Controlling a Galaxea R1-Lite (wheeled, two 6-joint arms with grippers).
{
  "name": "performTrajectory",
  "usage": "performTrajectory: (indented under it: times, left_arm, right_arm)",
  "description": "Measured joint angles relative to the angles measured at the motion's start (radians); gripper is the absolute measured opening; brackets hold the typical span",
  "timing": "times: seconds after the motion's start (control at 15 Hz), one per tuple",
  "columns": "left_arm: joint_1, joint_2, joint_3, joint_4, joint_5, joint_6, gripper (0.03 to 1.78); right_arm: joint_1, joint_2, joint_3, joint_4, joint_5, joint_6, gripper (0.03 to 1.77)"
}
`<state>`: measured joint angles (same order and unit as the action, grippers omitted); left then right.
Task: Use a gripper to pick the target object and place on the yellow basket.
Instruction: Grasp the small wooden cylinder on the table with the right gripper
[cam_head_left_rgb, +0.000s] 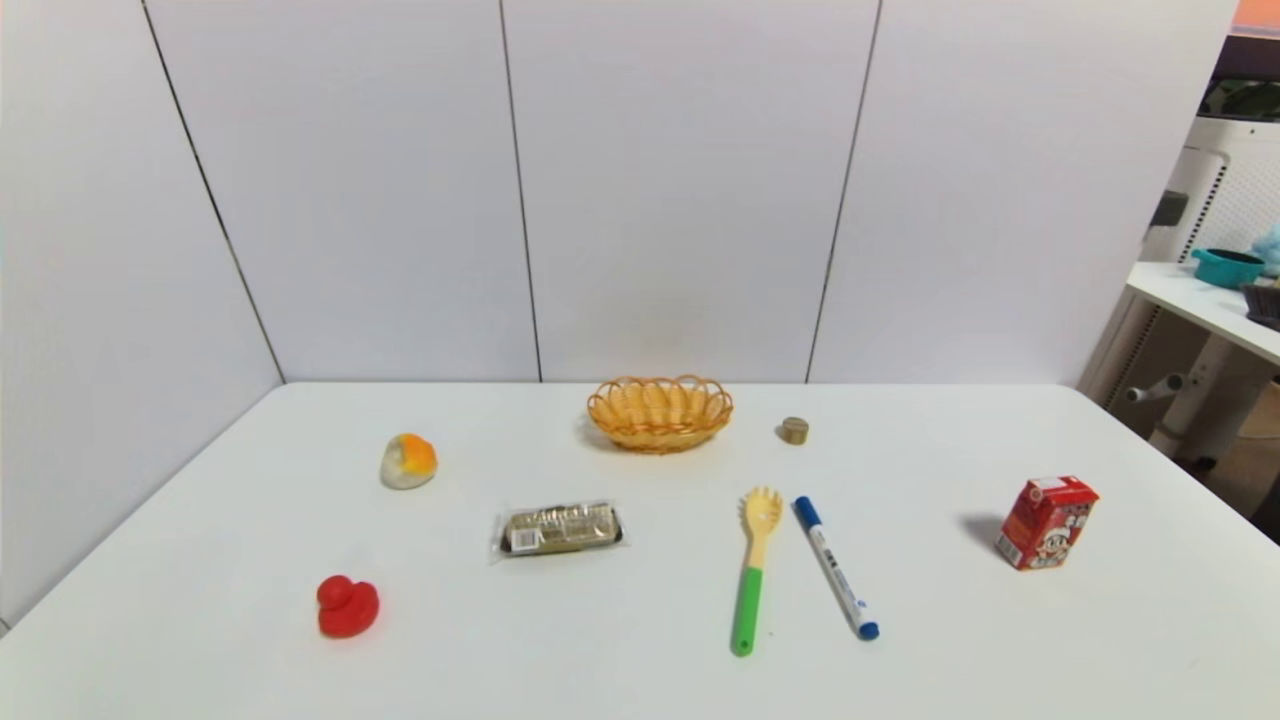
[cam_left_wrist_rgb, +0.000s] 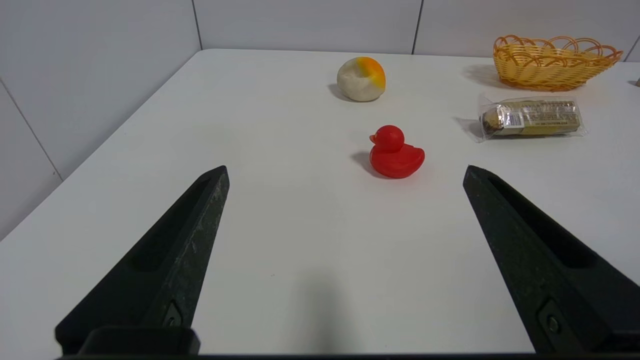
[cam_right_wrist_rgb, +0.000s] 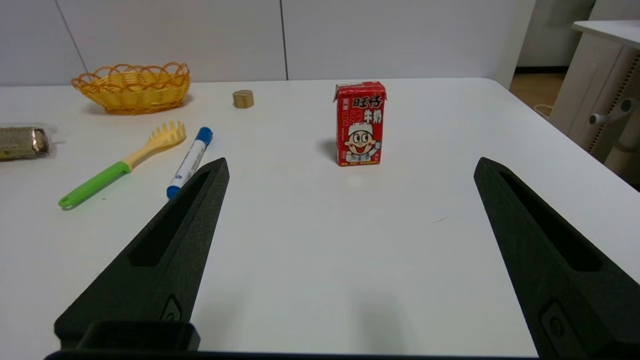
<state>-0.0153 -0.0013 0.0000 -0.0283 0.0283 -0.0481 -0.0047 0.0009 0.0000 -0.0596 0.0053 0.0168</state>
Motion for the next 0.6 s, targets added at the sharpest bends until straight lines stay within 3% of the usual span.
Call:
performTrajectory:
  times: [0.33, 0.6]
  left_arm:
    - [0.0, 0.0, 0.0, 0.0, 0.0, 0.0, 1.69]
    - [0.0, 0.0, 0.0, 0.0, 0.0, 0.0, 1.69]
  right_arm:
    - [-0.001, 0.097, -0.046, -0.005, 0.01, -0.013, 1.69]
    - [0.015, 0.307, -0.318, -0.006, 0.014, -0.012, 1.69]
